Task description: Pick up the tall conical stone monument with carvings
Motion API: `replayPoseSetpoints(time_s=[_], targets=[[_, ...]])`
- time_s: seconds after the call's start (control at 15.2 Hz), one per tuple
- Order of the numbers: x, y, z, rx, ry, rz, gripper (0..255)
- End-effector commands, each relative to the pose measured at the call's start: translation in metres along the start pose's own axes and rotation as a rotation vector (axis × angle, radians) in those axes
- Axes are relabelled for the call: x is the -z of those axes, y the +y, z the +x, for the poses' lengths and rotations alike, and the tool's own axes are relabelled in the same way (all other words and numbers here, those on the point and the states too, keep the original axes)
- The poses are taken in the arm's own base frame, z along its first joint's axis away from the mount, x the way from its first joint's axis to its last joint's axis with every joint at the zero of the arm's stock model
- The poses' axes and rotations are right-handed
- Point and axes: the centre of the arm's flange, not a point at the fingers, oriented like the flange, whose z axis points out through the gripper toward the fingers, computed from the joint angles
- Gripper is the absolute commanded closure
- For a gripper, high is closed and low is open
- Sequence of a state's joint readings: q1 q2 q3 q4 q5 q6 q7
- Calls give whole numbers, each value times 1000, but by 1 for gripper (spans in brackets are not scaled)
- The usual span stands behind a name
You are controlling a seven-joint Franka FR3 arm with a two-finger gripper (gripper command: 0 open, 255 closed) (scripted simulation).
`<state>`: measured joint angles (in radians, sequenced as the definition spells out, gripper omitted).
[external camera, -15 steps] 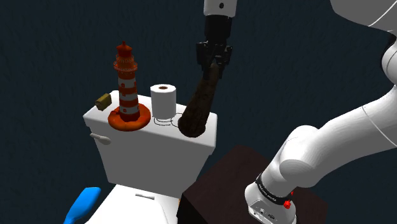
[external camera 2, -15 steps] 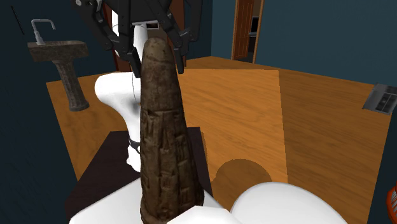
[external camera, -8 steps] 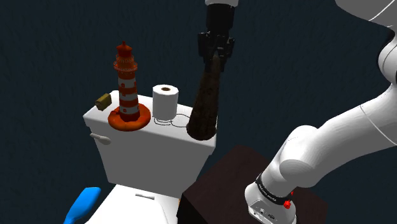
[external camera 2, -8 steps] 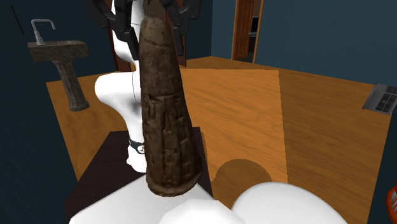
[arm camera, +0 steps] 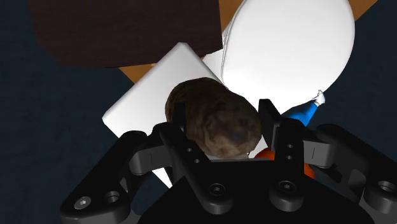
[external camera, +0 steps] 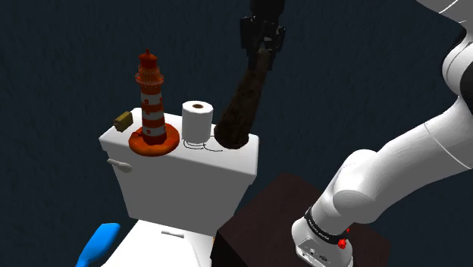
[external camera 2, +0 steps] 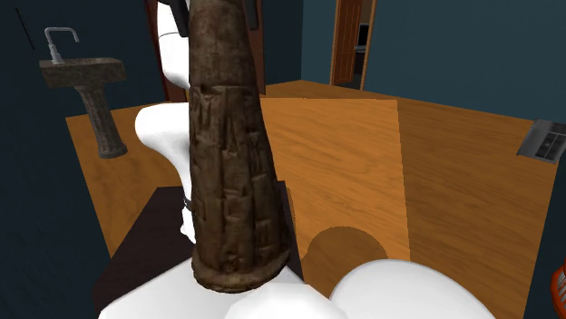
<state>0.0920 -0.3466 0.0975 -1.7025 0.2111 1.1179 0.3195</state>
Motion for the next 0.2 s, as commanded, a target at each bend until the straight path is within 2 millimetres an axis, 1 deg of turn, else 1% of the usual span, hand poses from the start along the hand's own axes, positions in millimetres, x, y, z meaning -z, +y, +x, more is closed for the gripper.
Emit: replayPoseSetpoints(time_s=[0.0,0.13], targets=[[11,-2,-3,0,1,0,255],[11,-2,-3,0,1,0,255]])
